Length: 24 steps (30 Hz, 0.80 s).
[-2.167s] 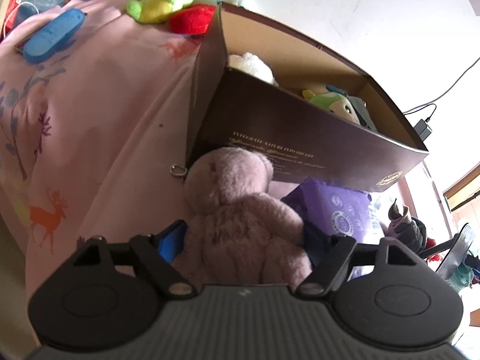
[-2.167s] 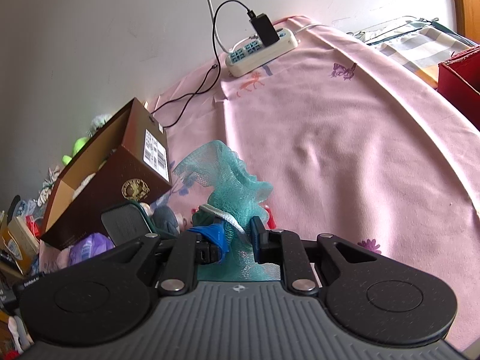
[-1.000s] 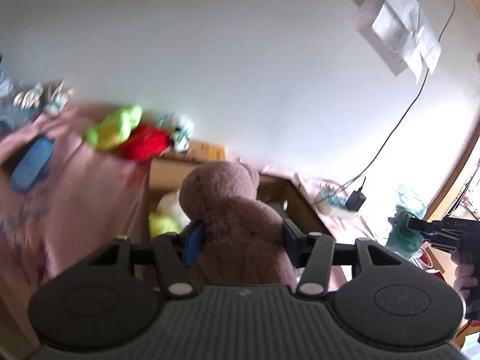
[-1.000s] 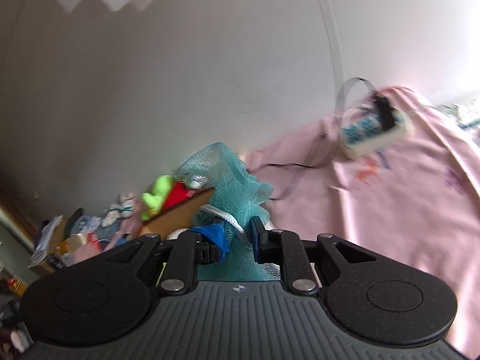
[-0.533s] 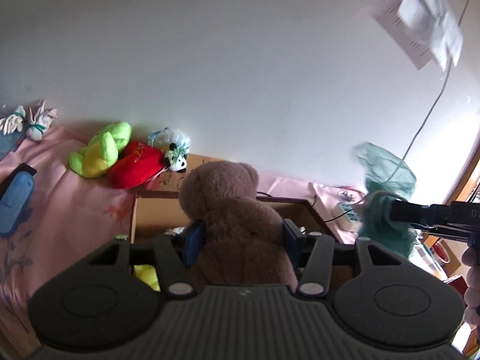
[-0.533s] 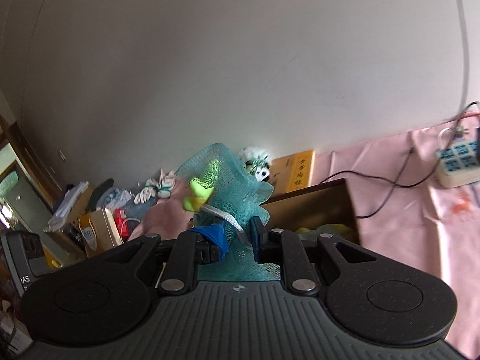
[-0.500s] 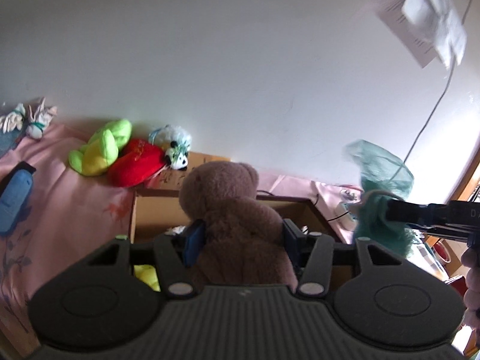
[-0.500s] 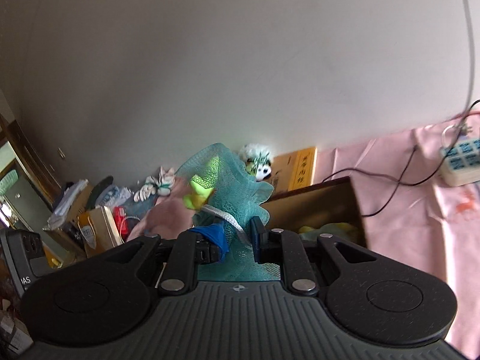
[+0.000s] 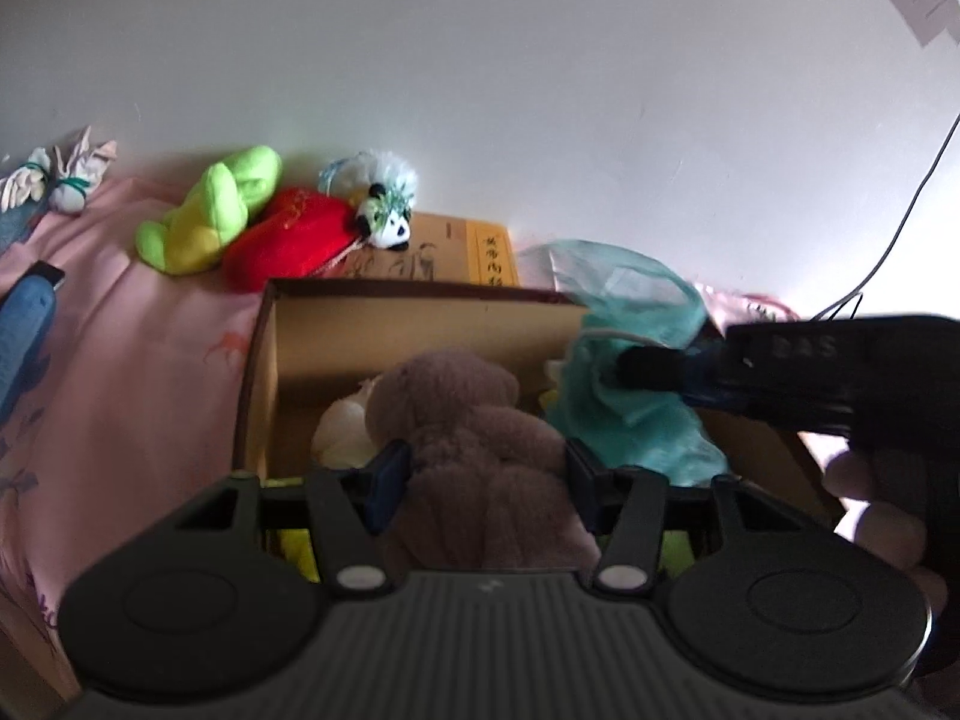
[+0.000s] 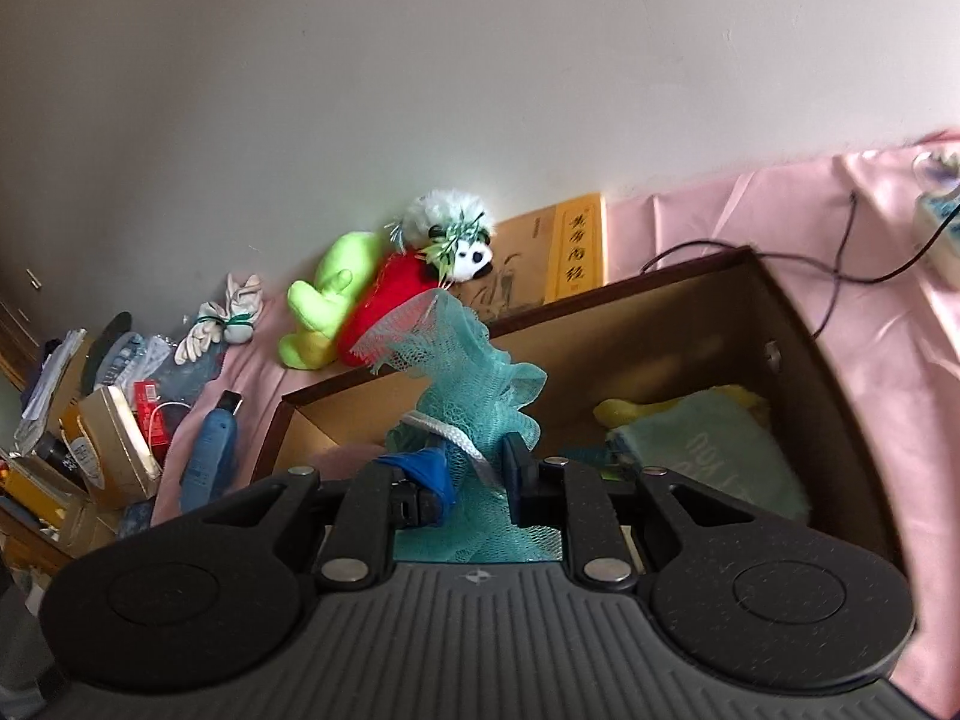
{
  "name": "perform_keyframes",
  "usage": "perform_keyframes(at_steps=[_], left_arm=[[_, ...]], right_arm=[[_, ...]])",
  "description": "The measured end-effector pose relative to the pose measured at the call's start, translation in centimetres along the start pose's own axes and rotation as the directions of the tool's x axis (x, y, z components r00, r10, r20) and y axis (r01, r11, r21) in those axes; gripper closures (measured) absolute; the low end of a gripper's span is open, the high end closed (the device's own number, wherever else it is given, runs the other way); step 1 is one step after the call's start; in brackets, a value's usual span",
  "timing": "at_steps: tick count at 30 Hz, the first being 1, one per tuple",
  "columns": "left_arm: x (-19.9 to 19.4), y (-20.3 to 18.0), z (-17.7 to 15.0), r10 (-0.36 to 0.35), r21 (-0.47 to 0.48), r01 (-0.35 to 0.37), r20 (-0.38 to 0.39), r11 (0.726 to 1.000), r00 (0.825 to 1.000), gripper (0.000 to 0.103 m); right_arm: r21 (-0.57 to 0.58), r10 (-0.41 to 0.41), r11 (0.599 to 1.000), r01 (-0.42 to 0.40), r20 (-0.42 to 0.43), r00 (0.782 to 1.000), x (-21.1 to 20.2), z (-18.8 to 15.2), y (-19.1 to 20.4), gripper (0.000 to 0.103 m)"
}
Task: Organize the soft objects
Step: 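Lower both items into the brown box and open both tools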
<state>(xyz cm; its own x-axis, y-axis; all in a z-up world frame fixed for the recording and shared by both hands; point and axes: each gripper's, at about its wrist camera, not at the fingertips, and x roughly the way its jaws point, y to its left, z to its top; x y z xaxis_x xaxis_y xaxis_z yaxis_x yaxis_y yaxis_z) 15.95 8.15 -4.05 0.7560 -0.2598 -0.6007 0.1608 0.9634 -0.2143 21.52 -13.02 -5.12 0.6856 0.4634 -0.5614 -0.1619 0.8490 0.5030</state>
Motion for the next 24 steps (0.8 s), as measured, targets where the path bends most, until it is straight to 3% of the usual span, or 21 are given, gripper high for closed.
perform_keyframes(at_steps=[8, 15, 19, 24], left_arm=[[1.3, -0.3, -1.0, 0.008, 0.034, -0.006, -0.041, 0.999, 0.999, 0.041], [0.1, -0.2, -0.7, 0.009, -0.007, -0.009, -0.019, 1.000, 1.000, 0.039], [-1.9, -1.1, 0.1, 0.058, 0.009, -0.058, 0.024, 0.998, 0.998, 0.029], [-3.9, -2.3, 0.8, 0.130, 0.040, -0.132, 0.048, 0.990, 0.990, 0.029]], right_arm=[[-0.023, -0.022, 0.999, 0.023, 0.035, 0.999, 1.9, -0.2, -0.5, 0.096], [0.093, 0.057, 0.994, -0.063, 0.068, 0.996, -0.7, 0.3, -1.7, 0.096], [0.126, 0.048, 0.990, -0.061, 0.103, 0.994, -2.9, 0.2, -1.7, 0.094], [0.175, 0.058, 0.981, -0.086, 0.158, 0.986, -5.8, -0.3, -1.9, 0.094]])
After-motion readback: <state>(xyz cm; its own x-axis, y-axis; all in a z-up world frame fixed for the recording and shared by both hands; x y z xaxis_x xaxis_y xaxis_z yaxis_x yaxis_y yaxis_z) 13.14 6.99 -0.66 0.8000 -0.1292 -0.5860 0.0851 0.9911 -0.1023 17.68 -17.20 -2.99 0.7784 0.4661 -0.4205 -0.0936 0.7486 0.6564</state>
